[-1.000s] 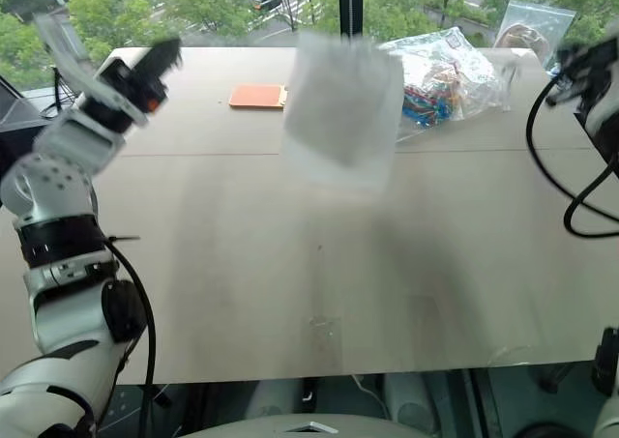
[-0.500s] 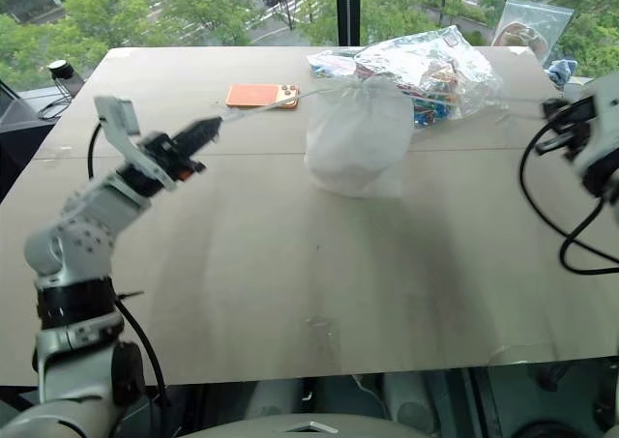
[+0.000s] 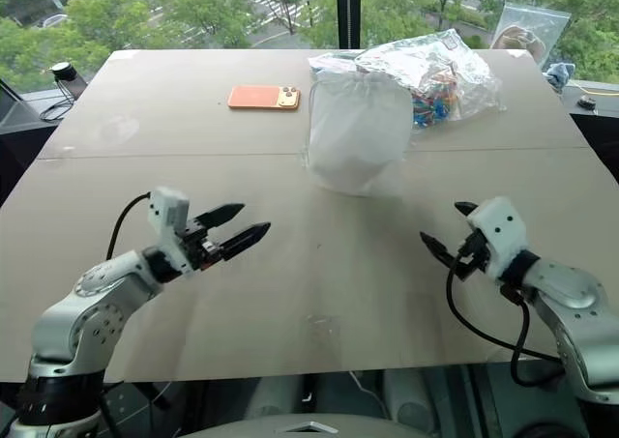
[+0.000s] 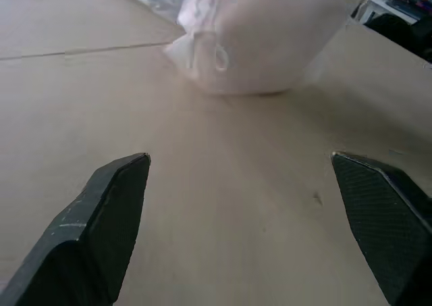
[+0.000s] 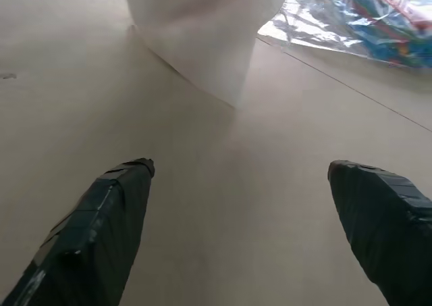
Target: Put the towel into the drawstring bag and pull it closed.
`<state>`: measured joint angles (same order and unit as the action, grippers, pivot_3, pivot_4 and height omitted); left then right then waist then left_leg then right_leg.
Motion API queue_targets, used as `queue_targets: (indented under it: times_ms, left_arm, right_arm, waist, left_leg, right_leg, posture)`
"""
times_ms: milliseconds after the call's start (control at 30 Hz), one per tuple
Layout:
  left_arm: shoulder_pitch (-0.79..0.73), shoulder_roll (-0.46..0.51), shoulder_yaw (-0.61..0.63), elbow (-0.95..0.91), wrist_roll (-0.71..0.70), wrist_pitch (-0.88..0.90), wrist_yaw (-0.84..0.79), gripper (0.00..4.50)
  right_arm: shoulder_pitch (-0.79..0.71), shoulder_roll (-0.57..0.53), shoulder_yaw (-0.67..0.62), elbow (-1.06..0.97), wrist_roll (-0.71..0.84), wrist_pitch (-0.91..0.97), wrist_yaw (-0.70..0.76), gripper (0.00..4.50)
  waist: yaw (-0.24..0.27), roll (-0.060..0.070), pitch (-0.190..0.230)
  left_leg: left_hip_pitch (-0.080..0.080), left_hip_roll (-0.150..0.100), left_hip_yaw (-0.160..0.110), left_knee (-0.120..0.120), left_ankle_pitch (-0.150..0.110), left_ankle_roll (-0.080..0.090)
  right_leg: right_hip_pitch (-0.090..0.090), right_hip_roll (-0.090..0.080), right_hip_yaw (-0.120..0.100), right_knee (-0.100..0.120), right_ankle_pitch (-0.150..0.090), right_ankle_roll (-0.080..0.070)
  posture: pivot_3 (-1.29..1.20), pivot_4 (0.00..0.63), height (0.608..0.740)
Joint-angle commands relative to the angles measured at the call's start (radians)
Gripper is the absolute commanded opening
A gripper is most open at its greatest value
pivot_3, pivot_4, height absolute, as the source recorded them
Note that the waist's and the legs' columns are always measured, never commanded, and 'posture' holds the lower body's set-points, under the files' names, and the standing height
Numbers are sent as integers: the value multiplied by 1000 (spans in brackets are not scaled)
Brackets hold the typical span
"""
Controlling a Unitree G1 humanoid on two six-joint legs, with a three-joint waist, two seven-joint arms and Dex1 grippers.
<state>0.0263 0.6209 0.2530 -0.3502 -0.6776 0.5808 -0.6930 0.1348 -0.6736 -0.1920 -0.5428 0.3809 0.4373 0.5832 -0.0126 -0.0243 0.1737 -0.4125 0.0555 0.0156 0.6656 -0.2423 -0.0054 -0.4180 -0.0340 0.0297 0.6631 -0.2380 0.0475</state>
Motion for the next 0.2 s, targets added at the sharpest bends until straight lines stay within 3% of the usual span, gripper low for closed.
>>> queue_targets:
  times_ms: [33,200]
  left_arm:
    - [41,11,70,-62,0,-38,-1,4450]
    - [42,-16,122,-74,-10,-40,60,4450]
  right_arm:
    - [59,30,-75,-66,14,-53,-4,4500]
    - [124,79,-116,-79,-2,-105,-24,4500]
  waist:
    - [0,0,0]
    - [2,0,0]
  left_leg:
    - [0,0,0,0,0,0]
    - [0,0,0,2,0,0]
  right_leg:
    - [0,0,0,0,0,0]
    - [2,0,0,0,0,0]
  posture:
    - [0,150,740]
    - [0,150,740]
